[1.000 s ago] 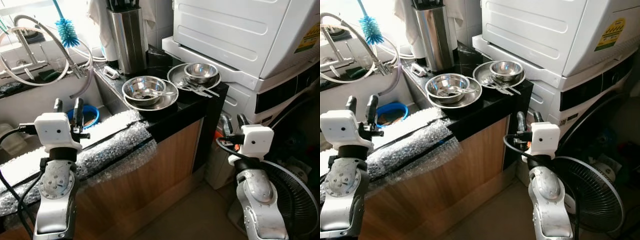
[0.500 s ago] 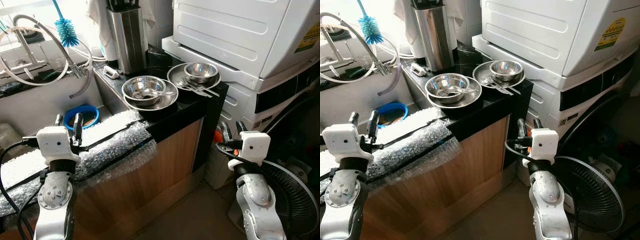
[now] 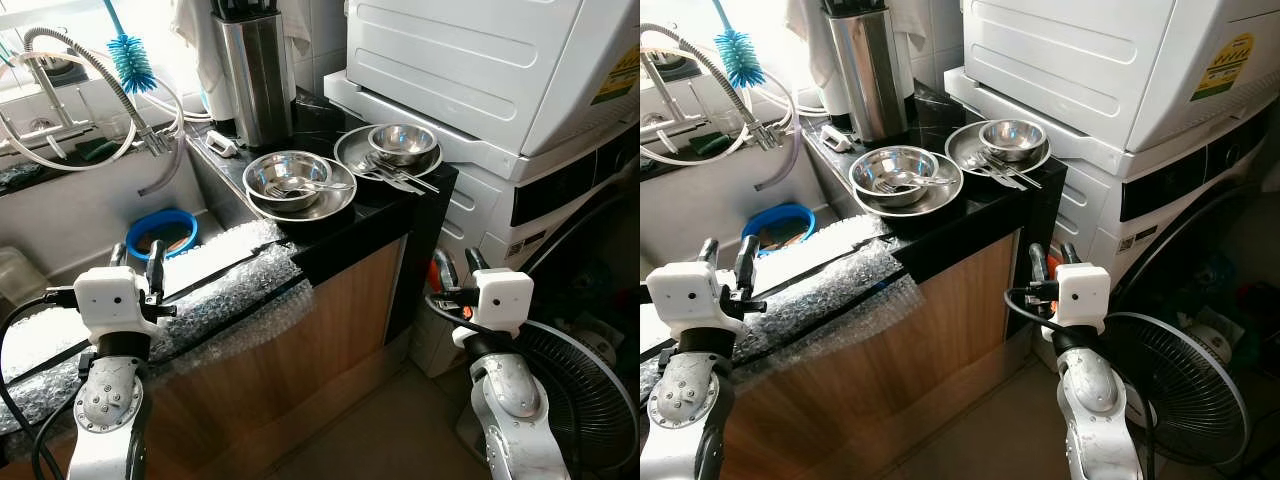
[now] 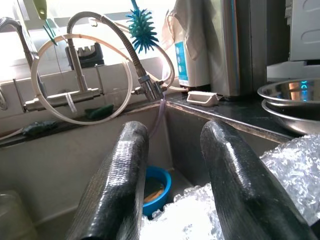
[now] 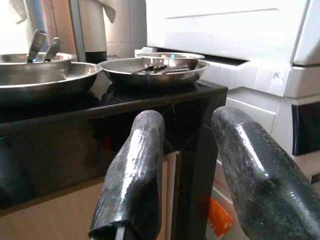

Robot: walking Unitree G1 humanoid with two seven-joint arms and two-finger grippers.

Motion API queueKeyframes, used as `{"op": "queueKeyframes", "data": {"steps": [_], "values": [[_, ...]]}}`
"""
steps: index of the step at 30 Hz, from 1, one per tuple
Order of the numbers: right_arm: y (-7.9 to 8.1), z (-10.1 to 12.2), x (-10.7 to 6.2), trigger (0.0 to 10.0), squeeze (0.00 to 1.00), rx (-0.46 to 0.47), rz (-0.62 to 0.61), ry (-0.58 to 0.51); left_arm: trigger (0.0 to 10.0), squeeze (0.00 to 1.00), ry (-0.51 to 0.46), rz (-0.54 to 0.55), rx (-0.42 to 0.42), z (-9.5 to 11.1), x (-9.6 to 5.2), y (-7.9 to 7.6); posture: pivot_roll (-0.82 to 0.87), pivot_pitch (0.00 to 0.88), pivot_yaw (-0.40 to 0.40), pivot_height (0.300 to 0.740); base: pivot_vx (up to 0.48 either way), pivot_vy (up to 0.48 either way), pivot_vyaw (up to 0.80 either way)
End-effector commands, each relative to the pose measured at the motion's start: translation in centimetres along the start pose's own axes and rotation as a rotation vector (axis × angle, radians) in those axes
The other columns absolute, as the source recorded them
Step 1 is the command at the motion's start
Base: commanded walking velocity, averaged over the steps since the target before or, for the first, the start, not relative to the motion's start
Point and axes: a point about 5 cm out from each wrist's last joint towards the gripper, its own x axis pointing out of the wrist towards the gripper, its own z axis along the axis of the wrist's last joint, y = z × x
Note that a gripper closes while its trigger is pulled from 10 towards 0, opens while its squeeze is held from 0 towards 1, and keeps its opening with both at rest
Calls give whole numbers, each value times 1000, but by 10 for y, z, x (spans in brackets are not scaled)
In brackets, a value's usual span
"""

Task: Kitchen organization

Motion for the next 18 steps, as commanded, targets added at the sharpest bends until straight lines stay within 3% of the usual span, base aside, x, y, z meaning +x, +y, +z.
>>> {"op": "queueKeyframes", "data": {"steps": [1,18], "values": [[4,8,4,10000,0,-16,23,-38,10000,0,-12,1,5,2,3,1,-130,0,66,740,0,247,0],[13,16,9,10000,0,6,40,-69,10000,0,-31,7,6,9,7,3,-119,0,77,740,0,275,0]]}}
